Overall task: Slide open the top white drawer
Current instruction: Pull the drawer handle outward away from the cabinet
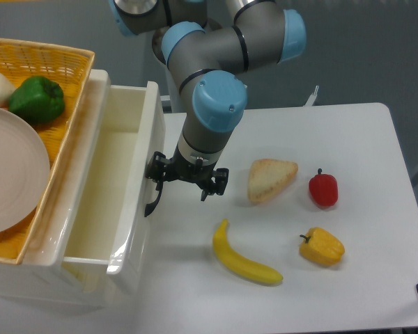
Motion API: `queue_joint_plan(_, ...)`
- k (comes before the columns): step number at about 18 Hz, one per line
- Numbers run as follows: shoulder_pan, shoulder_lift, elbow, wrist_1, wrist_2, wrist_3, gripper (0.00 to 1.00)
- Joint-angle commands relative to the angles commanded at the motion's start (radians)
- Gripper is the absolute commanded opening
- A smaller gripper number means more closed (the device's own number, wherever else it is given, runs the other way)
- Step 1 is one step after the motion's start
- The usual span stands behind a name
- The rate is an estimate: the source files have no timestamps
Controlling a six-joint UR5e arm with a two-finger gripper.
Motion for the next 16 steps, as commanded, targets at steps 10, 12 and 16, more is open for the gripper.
queue_joint_plan(10, 0.034, -0.003, 0.020, -0.008, 0.008, 0.023, 1.00)
queue_joint_plan(12, 0.037, -0.002, 0.023, -0.009, 0.008, 0.023, 1.00)
queue_joint_plan(16, 0.044, -0.003, 0.025, -0.008, 0.008, 0.025, 1.00)
